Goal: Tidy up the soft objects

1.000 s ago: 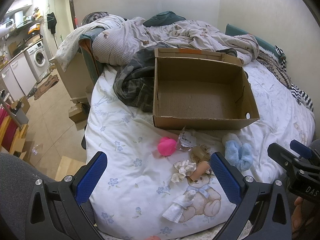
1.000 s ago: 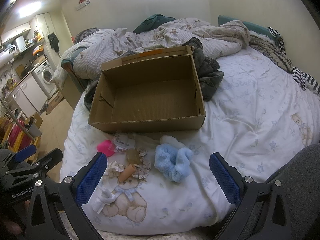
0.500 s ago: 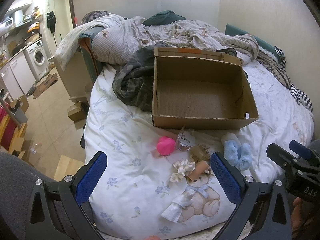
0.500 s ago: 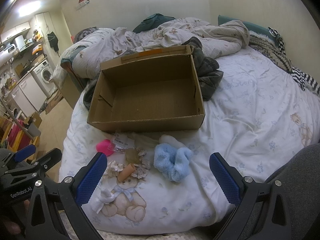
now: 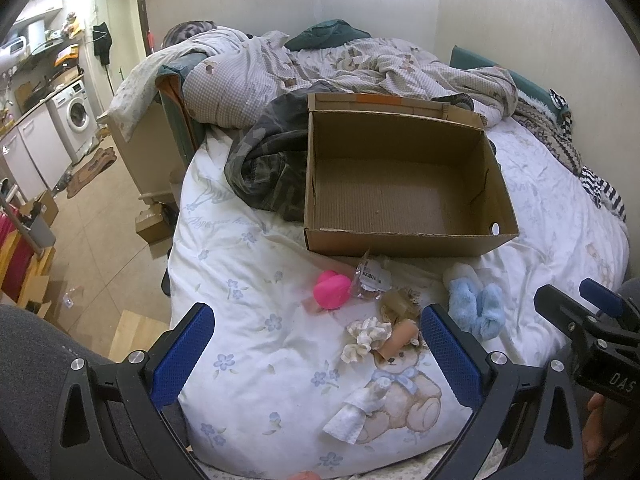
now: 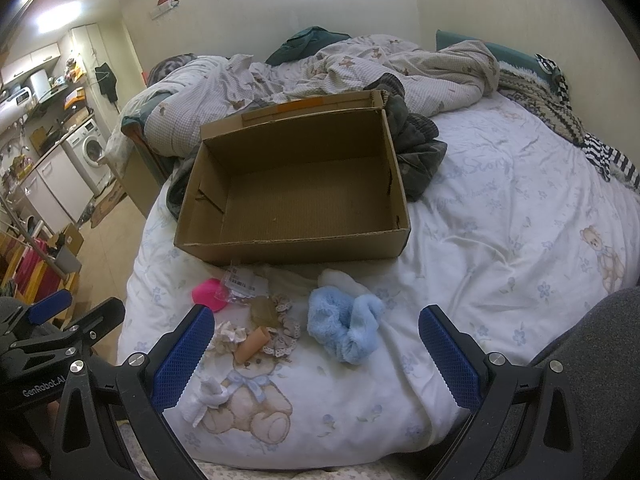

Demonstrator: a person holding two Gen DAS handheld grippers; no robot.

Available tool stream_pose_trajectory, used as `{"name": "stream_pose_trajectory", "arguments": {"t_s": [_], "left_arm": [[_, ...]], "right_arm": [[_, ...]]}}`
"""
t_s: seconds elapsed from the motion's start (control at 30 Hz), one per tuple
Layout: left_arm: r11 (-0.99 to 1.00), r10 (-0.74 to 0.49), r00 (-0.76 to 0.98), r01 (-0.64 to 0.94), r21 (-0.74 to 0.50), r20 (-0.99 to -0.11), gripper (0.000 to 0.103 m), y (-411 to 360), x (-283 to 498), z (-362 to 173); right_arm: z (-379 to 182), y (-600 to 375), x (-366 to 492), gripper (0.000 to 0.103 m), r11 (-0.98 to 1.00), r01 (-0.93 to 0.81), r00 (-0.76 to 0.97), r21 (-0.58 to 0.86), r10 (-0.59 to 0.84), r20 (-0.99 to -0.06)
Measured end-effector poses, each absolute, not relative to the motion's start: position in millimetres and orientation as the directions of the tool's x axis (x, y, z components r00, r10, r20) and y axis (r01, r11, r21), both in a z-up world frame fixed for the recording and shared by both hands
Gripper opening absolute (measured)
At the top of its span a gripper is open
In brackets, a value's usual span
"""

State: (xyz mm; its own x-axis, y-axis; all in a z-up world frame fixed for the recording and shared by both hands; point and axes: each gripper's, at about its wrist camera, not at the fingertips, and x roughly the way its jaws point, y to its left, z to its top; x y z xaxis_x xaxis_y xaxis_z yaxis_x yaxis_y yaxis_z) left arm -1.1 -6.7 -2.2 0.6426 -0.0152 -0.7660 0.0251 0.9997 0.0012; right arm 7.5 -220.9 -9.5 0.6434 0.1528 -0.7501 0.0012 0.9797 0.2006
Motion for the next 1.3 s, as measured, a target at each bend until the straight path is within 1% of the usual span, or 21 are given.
{"name": "stream_pose_trajectory", "arguments": {"t_s": [0.37, 0.5, 0.6, 0.73, 0.9, 0.93, 0.97, 1.0, 1.13, 1.17, 1.23, 1.3], "left_arm": [[1.000, -0.016, 0.638, 0.024, -0.001, -0.769, 0.103, -6, -1, -5], [1.000, -0.028, 0.625, 0.013, -0.026, -0.780, 0.103, 1, -1, -10], [0.999, -0.023, 0.606, -0.025, -0.047, -0.795, 0.103, 14, 2, -14], [0.998, -0.008, 0.544, -0.047, -0.040, -0.839, 0.103, 19, 8, -26], [0.998, -0.056, 0.382, 0.035, -0.046, -0.922, 0.102, 5, 15, -58], [0.997, -0.068, 0.336, 0.068, -0.048, -0.939, 0.100, -2, 15, -67], [0.995, -0.068, 0.315, 0.090, -0.042, -0.947, 0.095, -8, 15, -72], [0.992, -0.065, 0.291, 0.119, -0.031, -0.954, 0.093, -15, 14, -77], [0.984, -0.054, 0.228, 0.176, -0.014, -0.972, 0.091, -31, 12, -93], [0.984, -0.056, 0.217, 0.179, -0.016, -0.974, 0.089, -33, 14, -95], [0.982, -0.075, 0.190, 0.182, -0.040, -0.979, 0.088, -35, 15, -100], [0.983, -0.063, 0.169, 0.179, -0.032, -0.984, 0.088, -35, 16, -105]], "right_arm": [[-12, -221, 8, 0.103, 0.977, 0.009, 0.639, 0.213, 0.158, -0.753], [-13, -224, 7, 0.103, 0.976, 0.009, 0.635, 0.217, 0.162, -0.755], [-13, -227, 7, 0.103, 0.974, 0.009, 0.634, 0.228, 0.170, -0.754], [-15, -234, 9, 0.103, 0.968, 0.027, 0.621, 0.250, 0.179, -0.763], [-20, -237, 11, 0.103, 0.965, 0.044, 0.595, 0.259, 0.183, -0.783], [-20, -236, 12, 0.103, 0.965, 0.046, 0.589, 0.258, 0.182, -0.788], [-21, -236, 12, 0.103, 0.965, 0.046, 0.582, 0.257, 0.184, -0.792], [-22, -236, 13, 0.103, 0.965, 0.046, 0.574, 0.259, 0.187, -0.797], [-29, -241, 19, 0.103, 0.956, 0.064, 0.532, 0.287, 0.211, -0.820], [-31, -243, 21, 0.103, 0.953, 0.074, 0.518, 0.295, 0.216, -0.828], [-30, -248, 24, 0.103, 0.944, 0.073, 0.508, 0.321, 0.242, -0.826], [-24, -252, 31, 0.103, 0.940, 0.052, 0.502, 0.337, 0.267, -0.823]]}}
